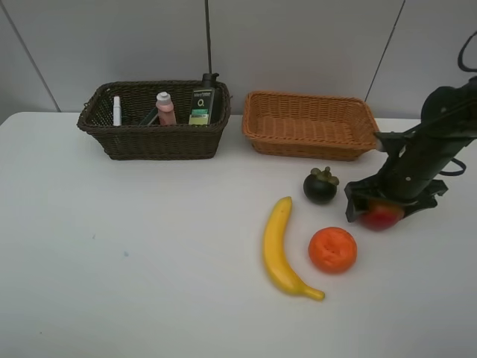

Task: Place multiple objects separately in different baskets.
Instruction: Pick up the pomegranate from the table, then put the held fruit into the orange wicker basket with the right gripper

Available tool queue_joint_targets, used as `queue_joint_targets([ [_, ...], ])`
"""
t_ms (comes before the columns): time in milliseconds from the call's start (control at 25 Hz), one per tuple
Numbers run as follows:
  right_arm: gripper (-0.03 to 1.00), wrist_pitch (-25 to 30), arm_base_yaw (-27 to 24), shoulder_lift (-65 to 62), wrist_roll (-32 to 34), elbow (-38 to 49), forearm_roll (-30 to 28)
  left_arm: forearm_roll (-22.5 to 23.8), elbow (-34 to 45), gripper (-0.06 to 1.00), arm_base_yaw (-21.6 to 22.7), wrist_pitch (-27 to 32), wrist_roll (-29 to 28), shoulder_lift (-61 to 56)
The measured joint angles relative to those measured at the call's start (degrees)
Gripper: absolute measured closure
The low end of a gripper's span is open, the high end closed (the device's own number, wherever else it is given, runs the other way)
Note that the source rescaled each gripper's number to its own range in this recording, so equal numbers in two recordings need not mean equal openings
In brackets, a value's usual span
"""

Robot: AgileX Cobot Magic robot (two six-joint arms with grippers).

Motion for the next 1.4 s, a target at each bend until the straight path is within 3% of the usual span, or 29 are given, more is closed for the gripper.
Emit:
queue_joint_targets([
  [160,-0.03,-0.1,0.0,1.4,-0.4,-0.4,-0.4,0.0,0.0,-0.01,0.0,0.0,0.0,0.0],
  [240,0.02,0.0,0.0,1.4,-0.4,-0.6,-0.4,0.0,0.0,-0.01,0.0,0.0,0.0,0.0],
  [400,0.34,0.1,0.1,1.4,-0.4,-0.7,0.2,0.0,0.0,-0.01,0.0,0.0,0.0,0.0],
  [600,0.34,3.9,0.1,1.9,-0.4,-2.5,0.2,0.0,0.0,-0.01,0.0,0.0,0.0,0.0],
  [840,0.34,16.1,0.1,2.4,-0.4,-9.1,0.1,0.0,0.0,-0.01,0.0,0.0,0.0,0.0],
  [1000,0.34,21.3,0.1,1.2,-0.4,-16.6,0.1,0.0,0.0,-0.01,0.0,0.0,0.0,0.0],
  [1200,0.34,22.7,0.1,0.9,-0.4,-29.5,0.1,0.0,0.0,-0.01,0.0,0.0,0.0,0.0],
  [1400,0.34,19.7,0.1,6.4,-0.4,-41.0,-0.1,0.0,0.0,-0.01,0.0,0.0,0.0,0.0],
])
